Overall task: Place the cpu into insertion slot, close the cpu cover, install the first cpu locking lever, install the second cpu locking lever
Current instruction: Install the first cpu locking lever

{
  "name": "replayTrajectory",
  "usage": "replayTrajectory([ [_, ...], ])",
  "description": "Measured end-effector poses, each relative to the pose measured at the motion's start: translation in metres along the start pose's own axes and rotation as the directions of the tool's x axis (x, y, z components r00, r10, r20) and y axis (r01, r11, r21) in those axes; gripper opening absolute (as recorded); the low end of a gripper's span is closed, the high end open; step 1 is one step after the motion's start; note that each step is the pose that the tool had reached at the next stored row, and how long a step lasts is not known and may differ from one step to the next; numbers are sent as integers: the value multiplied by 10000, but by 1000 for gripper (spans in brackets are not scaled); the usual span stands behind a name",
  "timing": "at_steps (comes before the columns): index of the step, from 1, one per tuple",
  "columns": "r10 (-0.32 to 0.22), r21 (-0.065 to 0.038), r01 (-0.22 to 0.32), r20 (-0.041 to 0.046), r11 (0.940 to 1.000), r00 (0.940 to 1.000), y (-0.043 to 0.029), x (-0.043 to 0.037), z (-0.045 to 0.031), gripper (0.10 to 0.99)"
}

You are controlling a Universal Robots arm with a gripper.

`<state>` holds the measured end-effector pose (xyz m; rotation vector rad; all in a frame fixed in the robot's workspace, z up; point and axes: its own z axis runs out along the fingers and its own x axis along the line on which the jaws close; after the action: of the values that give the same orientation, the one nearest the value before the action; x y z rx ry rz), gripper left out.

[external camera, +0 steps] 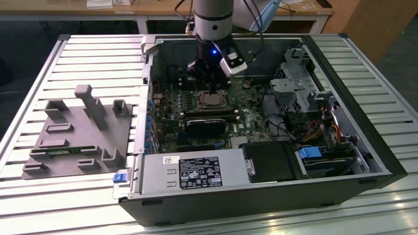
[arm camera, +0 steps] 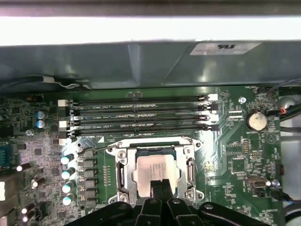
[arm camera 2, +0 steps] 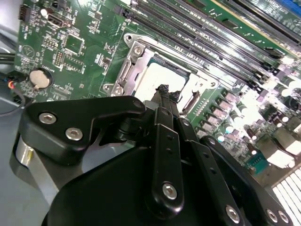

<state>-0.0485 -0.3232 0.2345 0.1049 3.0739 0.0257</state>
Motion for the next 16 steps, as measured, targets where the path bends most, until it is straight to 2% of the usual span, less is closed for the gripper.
replayTrajectory([
  [13, 0, 0, 0, 2, 10000, 10000, 6, -20, -306, 102],
  [16, -1, -1, 1, 3, 10000, 10000, 7, -22, -326, 102],
])
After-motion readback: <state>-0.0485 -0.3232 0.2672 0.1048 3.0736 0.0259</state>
